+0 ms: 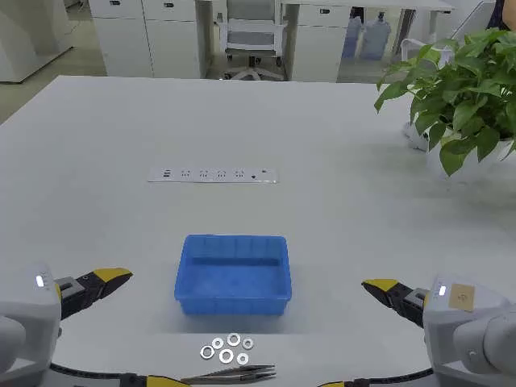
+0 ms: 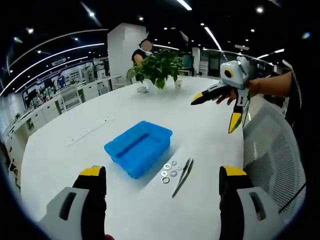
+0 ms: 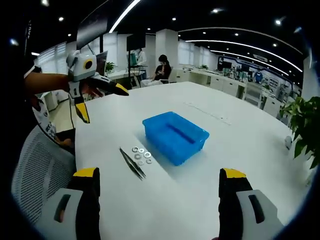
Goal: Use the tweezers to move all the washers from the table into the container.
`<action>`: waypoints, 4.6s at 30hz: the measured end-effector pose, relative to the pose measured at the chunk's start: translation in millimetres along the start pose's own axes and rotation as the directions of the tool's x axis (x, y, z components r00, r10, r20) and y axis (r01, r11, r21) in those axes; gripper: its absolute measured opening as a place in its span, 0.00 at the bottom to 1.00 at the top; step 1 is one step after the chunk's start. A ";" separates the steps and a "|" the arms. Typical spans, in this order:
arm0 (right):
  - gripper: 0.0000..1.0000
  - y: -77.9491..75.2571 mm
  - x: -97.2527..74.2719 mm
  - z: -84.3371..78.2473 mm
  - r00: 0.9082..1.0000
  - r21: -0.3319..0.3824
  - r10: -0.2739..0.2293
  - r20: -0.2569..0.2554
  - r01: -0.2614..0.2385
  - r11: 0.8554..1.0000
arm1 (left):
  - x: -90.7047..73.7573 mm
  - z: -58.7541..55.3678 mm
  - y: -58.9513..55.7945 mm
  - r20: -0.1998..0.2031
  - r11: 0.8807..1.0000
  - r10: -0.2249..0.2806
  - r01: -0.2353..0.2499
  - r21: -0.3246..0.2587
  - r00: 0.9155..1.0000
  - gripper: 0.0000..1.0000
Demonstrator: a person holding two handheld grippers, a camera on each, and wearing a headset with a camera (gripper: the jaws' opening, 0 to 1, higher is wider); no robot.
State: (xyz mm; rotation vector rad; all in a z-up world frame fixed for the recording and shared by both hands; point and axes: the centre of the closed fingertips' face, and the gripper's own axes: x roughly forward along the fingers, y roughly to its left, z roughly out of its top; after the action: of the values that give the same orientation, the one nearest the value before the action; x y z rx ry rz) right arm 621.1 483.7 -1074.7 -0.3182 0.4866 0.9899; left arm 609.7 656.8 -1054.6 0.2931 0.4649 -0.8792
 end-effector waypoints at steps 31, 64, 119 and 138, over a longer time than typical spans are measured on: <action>1.00 -2.3 -1.5 1.4 1.000 -0.016 -0.001 -0.003 0.001 1.000 | 3.5 2.6 -3.8 -0.008 1.000 -0.017 0.017 0.023 1.000 1.00; 0.98 -4.1 0.2 2.5 1.000 -0.054 0.008 -0.012 -0.009 0.998 | 5.7 -2.1 -3.5 -0.027 0.999 -0.031 0.032 0.039 0.999 0.99; 0.54 21.3 34.3 -15.1 0.966 -0.314 0.201 -0.162 -0.243 0.918 | 36.5 -63.2 -21.6 -0.330 0.954 -0.178 0.244 0.171 0.927 0.45; 0.35 40.8 64.9 -42.4 0.899 -0.379 0.302 -0.316 -0.412 0.829 | 59.1 -84.0 -28.4 -0.428 0.923 -0.226 0.333 0.194 0.875 0.28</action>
State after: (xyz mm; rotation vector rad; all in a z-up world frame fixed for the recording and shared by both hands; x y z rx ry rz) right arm 605.3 531.5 -1146.4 -0.7846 0.5557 1.4456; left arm 597.1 636.2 -1158.4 0.6699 0.7868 -1.1779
